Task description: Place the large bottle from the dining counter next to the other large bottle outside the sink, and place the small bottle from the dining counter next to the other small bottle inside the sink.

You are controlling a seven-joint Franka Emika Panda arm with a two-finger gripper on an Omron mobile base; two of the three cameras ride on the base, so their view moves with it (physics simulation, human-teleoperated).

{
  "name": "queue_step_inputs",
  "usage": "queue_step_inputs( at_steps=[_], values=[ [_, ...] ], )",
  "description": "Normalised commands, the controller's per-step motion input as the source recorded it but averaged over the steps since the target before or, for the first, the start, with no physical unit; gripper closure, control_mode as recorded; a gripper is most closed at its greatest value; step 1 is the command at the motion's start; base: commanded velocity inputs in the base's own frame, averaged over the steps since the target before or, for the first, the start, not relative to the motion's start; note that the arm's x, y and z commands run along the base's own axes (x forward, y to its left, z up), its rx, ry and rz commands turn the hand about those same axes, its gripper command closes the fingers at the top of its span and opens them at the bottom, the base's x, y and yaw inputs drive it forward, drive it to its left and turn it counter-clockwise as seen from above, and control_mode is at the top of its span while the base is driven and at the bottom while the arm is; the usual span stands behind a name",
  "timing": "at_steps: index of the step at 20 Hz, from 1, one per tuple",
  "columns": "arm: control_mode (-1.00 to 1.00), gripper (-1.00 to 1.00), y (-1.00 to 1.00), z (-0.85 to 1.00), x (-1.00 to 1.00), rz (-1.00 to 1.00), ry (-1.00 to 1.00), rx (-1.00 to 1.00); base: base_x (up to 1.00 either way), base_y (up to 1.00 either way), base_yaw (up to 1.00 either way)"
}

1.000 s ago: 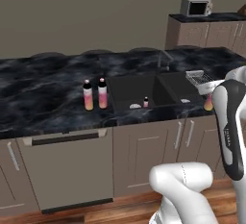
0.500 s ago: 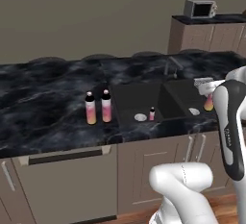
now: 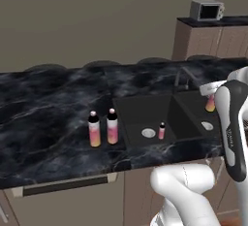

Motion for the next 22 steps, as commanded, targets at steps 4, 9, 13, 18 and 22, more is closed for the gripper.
queue_step_inputs(
  at_steps=[4, 9, 13, 18, 22],
  values=[
    [1.0, 1.0, 0.0, 0.0, 0.0, 0.0, 0.0, 0.0, 0.59, 0.2, -0.01],
    [1.0, 1.0, 0.0, 0.0, 0.0, 0.0, 0.0, 0.0, 0.56, 0.2, -0.02],
    [1.0, 1.0, 0.0, 0.0, 0.0, 0.0, 0.0, 0.0, 0.45, 0.2, -0.03],
    [1.0, 1.0, 0.0, 0.0, 0.0, 0.0, 0.0, 0.0, 0.34, 0.19, -0.04],
    [1.0, 1.0, 0.0, 0.0, 0.0, 0.0, 0.0, 0.0, 0.23, 0.14, -0.03]
  ],
)
